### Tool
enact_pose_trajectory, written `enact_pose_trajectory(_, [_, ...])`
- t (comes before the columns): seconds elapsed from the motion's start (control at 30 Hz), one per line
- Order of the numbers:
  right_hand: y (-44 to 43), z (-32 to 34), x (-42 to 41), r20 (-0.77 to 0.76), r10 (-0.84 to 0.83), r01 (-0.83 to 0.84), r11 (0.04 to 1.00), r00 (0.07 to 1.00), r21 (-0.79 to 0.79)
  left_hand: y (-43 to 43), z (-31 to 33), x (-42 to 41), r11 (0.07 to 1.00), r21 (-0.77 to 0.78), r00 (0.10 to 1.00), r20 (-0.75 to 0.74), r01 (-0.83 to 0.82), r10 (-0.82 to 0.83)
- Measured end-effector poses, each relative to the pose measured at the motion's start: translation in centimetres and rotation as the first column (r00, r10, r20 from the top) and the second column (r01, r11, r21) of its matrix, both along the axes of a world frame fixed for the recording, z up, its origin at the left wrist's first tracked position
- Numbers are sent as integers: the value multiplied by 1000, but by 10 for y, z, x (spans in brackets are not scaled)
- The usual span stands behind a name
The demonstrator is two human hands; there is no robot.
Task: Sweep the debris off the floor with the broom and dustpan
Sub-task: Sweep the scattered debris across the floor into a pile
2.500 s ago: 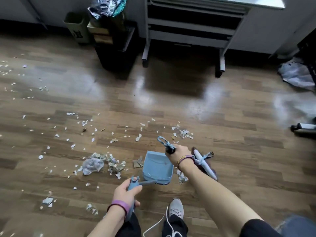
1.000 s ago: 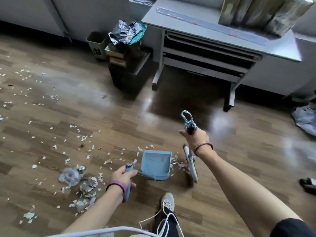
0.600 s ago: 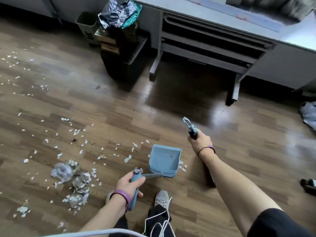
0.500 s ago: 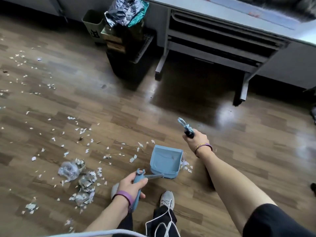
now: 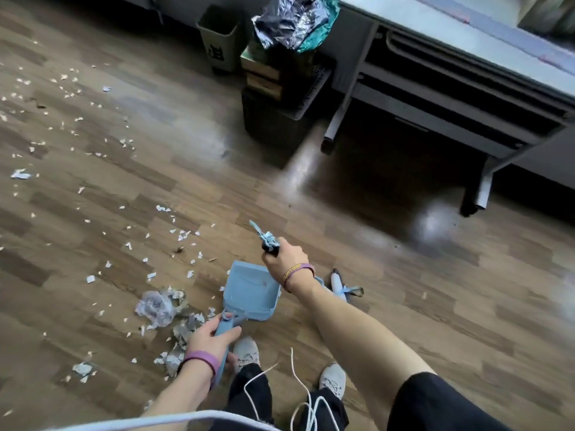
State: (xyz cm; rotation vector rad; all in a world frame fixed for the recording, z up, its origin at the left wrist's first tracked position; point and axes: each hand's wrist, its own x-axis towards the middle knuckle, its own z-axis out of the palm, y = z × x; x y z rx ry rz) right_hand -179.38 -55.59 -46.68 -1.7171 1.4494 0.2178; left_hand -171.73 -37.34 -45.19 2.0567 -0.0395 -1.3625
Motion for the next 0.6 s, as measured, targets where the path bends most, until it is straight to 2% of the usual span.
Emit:
enact_pose_trajectory(0.17, [34, 34, 128, 169, 130, -138, 990, 977, 36, 17, 8, 67, 984, 28, 984, 16, -178, 178])
enact_pose_trajectory(0.27, [42, 55, 171, 216, 193, -200, 980, 957, 11, 27, 19, 95, 965, 36, 965, 58, -260, 257])
enact_pose_trajectory(0.47, [12, 78, 160, 220, 156, -147, 988, 963, -55, 21, 35, 119, 943, 42, 937, 136, -330, 322])
enact_pose_trajectory(0.6, [-23, 90, 120, 223, 86, -65, 993, 971, -98, -7, 39, 109, 936, 13, 931, 115, -351, 347])
